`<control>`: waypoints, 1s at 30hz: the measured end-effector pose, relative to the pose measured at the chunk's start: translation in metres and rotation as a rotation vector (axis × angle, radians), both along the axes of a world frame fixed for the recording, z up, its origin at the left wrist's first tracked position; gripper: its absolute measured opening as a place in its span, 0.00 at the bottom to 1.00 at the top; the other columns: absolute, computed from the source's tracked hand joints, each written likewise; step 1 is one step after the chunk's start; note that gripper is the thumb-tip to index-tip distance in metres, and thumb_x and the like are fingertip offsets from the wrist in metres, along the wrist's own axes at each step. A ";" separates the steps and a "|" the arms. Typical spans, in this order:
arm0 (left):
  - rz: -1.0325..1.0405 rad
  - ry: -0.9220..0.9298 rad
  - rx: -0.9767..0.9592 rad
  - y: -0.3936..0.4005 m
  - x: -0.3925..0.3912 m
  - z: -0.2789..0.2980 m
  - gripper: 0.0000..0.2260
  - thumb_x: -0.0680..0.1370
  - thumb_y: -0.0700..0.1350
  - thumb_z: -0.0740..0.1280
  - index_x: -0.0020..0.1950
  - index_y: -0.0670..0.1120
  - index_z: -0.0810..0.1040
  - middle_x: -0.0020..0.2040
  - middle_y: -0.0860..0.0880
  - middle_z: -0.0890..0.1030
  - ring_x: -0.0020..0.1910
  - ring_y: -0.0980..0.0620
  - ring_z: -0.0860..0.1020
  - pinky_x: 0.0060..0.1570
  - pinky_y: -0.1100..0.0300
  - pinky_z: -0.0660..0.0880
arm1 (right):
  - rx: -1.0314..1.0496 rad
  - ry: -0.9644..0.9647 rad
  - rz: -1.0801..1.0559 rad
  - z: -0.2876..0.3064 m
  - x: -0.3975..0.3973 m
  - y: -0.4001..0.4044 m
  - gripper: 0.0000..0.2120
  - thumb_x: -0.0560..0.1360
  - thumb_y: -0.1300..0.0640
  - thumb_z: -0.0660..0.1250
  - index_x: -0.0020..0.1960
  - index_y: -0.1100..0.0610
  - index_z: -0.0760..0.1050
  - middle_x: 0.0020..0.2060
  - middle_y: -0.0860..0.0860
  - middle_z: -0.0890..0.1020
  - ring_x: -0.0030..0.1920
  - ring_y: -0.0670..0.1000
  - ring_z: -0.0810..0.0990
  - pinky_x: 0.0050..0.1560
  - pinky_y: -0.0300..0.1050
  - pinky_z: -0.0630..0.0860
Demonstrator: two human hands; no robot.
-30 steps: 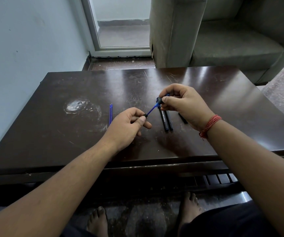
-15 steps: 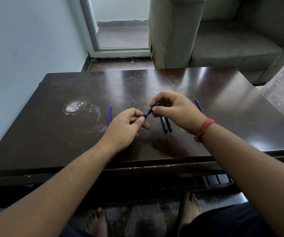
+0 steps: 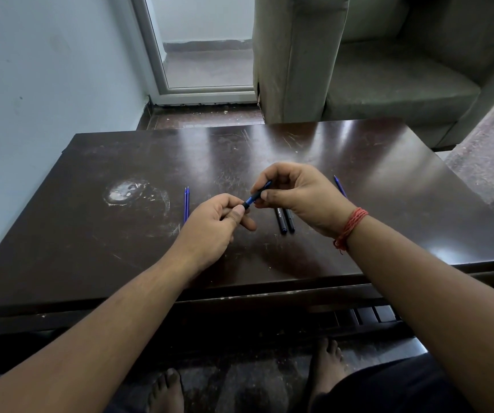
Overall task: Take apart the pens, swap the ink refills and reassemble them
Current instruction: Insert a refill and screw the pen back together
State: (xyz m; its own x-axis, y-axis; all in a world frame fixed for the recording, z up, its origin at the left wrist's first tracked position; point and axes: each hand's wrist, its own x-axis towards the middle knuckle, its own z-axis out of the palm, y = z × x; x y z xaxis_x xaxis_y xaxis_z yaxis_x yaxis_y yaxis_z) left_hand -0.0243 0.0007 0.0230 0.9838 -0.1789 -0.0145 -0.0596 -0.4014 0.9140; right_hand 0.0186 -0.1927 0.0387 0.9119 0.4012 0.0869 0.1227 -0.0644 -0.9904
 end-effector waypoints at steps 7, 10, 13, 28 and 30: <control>-0.016 -0.047 0.025 0.001 0.000 -0.003 0.08 0.84 0.43 0.60 0.51 0.51 0.78 0.41 0.53 0.86 0.29 0.62 0.73 0.39 0.60 0.69 | -0.048 0.013 0.014 0.002 0.000 -0.002 0.07 0.76 0.73 0.65 0.52 0.65 0.77 0.50 0.65 0.82 0.49 0.57 0.84 0.54 0.51 0.81; -0.011 -0.075 0.045 0.000 0.000 -0.003 0.07 0.84 0.43 0.60 0.51 0.51 0.78 0.40 0.54 0.86 0.30 0.66 0.75 0.41 0.60 0.68 | -0.096 0.009 0.010 0.002 0.000 -0.002 0.07 0.77 0.70 0.66 0.54 0.65 0.78 0.49 0.65 0.83 0.48 0.58 0.85 0.54 0.51 0.81; -0.009 -0.076 0.049 0.000 0.001 -0.004 0.07 0.84 0.44 0.61 0.51 0.51 0.78 0.41 0.55 0.86 0.28 0.63 0.73 0.38 0.62 0.69 | -0.143 -0.001 -0.003 0.004 -0.001 -0.001 0.06 0.77 0.68 0.67 0.53 0.63 0.78 0.47 0.64 0.84 0.46 0.57 0.86 0.51 0.48 0.82; -0.008 -0.089 0.032 0.001 0.001 0.000 0.06 0.83 0.44 0.62 0.51 0.50 0.78 0.41 0.55 0.86 0.30 0.45 0.70 0.33 0.51 0.71 | -0.365 -0.155 -0.039 0.011 -0.003 -0.007 0.07 0.78 0.62 0.67 0.55 0.57 0.78 0.38 0.46 0.81 0.33 0.49 0.80 0.31 0.36 0.74; -0.014 -0.095 0.047 0.001 0.001 0.001 0.06 0.83 0.44 0.62 0.51 0.50 0.78 0.41 0.56 0.86 0.30 0.46 0.70 0.32 0.50 0.71 | -0.416 -0.167 -0.036 0.012 -0.005 -0.003 0.03 0.78 0.60 0.67 0.52 0.58 0.78 0.34 0.48 0.83 0.30 0.48 0.79 0.32 0.37 0.75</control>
